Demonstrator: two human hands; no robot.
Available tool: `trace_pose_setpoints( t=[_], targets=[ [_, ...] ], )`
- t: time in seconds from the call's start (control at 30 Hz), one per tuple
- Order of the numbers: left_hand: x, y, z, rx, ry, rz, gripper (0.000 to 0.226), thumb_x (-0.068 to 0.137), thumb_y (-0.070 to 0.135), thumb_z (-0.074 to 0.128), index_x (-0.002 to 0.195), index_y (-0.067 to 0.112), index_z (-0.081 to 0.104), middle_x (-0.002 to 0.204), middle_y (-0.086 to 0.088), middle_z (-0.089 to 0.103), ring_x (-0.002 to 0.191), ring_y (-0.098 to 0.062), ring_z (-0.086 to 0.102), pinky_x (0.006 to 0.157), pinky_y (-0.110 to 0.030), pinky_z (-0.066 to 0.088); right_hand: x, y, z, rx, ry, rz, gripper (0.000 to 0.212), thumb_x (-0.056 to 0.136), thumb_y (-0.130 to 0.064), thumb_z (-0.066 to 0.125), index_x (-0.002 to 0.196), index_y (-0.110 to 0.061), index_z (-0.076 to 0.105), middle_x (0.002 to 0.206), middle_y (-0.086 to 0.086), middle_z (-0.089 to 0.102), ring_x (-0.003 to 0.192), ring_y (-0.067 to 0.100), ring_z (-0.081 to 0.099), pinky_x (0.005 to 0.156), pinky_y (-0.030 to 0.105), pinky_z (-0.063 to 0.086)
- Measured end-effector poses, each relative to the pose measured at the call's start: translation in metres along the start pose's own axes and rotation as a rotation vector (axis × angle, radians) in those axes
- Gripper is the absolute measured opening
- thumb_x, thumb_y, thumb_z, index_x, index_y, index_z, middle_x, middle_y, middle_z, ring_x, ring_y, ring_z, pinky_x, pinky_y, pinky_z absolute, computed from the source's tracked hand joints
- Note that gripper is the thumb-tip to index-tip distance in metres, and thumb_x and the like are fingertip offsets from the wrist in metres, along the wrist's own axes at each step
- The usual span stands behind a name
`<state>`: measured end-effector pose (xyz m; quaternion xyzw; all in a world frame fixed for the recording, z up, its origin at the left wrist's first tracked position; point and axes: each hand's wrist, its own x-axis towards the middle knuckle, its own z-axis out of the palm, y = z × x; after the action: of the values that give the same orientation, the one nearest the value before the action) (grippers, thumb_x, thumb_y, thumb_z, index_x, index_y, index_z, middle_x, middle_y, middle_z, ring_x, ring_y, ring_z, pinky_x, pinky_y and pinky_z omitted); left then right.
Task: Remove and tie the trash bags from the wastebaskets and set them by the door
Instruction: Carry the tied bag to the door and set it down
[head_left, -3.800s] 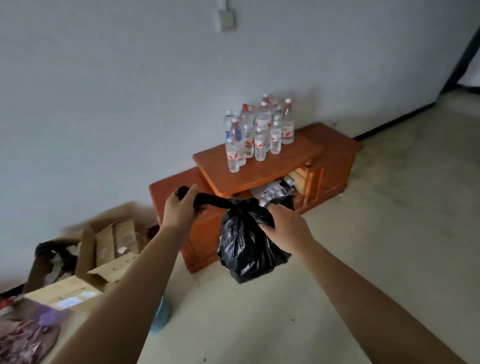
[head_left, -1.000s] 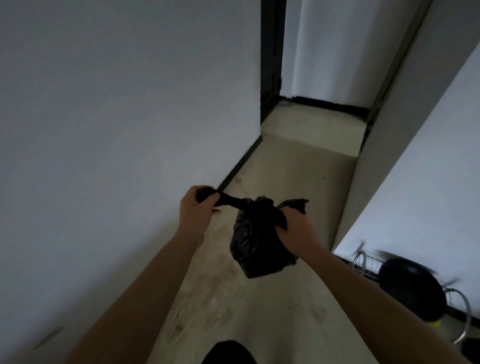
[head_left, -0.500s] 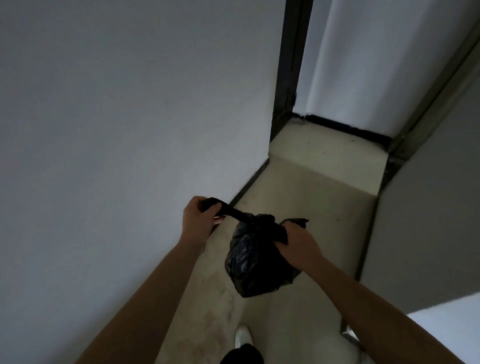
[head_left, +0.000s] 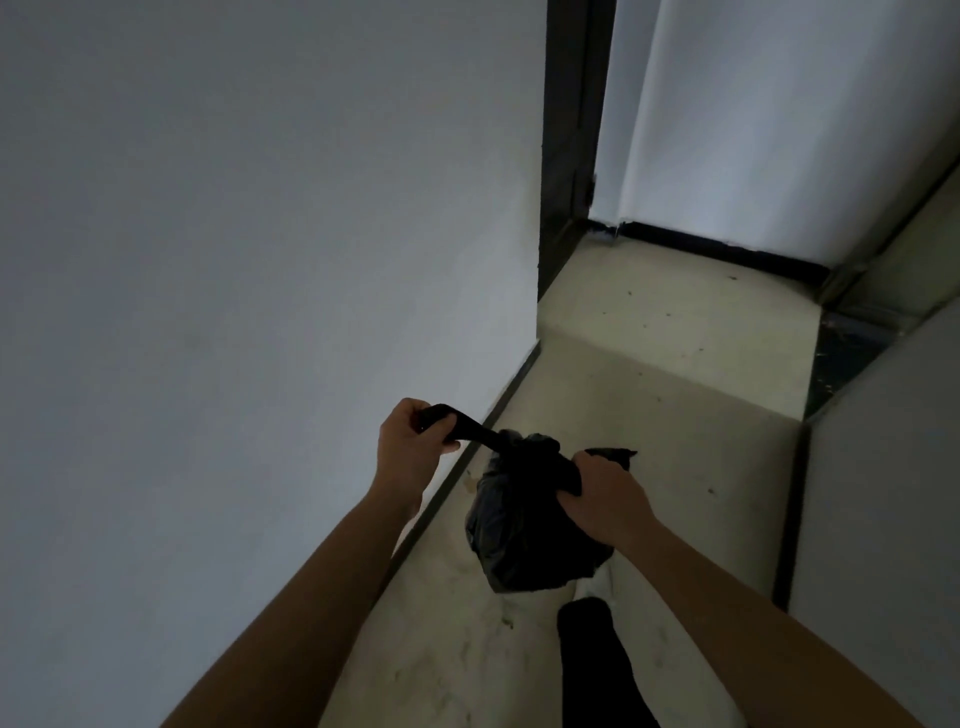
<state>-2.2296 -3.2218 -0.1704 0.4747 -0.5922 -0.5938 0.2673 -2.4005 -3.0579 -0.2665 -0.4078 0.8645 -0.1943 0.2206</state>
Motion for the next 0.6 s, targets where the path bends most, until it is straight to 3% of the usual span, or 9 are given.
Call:
trace_pose_setpoints(
  t=[0.13,0.27,0.4,0.47,0.6],
  targets=[
    [0.087,0.018,0.052,0.034,0.045,-0.035,0.011,0.09,0.002,0.066,0.09,0.002,0.054,0.098,-0.024,0.068,0.078,-0.025,0.071,0.084,-0.045,0.06,0.103,0.027,-0.024,-0.006,-0.045,-0.061,0.021,0.091,-0.033,0.056,0.082,-0.018,0.044,0.076,-0.005,0.048,0.066,0.013,0.05,0.05,0.022,0.029],
    [0.162,0.042,0.103,0.093,0.08,-0.075,0.014,0.09,0.005,0.068,0.092,0.0,0.055,0.093,-0.019,0.069,0.074,-0.024,0.07,0.084,-0.049,0.059,0.201,0.045,-0.058,-0.094,-0.163,-0.076,0.035,0.092,-0.037,0.052,0.117,-0.013,0.05,0.107,0.006,0.058,0.093,0.026,0.06,0.069,0.031,0.046],
    [0.223,0.06,0.142,0.093,0.098,-0.091,0.014,0.09,0.005,0.068,0.089,0.002,0.055,0.094,-0.019,0.068,0.072,-0.024,0.07,0.083,-0.05,0.058,0.279,0.054,-0.09,-0.113,-0.164,-0.047,0.035,0.094,-0.032,0.052,0.122,-0.011,0.047,0.112,0.009,0.055,0.096,0.029,0.06,0.076,0.037,0.051],
    [0.252,0.062,0.159,0.108,0.116,-0.116,0.014,0.091,0.006,0.067,0.092,-0.001,0.055,0.095,-0.02,0.069,0.071,-0.022,0.07,0.08,-0.046,0.06,0.311,0.064,-0.094,-0.116,-0.172,-0.027,0.033,0.095,-0.03,0.051,0.121,-0.011,0.046,0.113,0.01,0.053,0.093,0.029,0.06,0.075,0.037,0.05],
    [0.32,0.056,0.193,0.14,0.101,-0.137,0.012,0.092,0.003,0.065,0.087,0.004,0.054,0.096,-0.024,0.067,0.071,-0.025,0.069,0.059,-0.021,0.056,0.376,0.092,-0.093,-0.132,-0.12,0.0,0.036,0.095,-0.033,0.051,0.125,-0.013,0.047,0.122,0.011,0.048,0.102,0.032,0.057,0.077,0.039,0.052]
  ],
)
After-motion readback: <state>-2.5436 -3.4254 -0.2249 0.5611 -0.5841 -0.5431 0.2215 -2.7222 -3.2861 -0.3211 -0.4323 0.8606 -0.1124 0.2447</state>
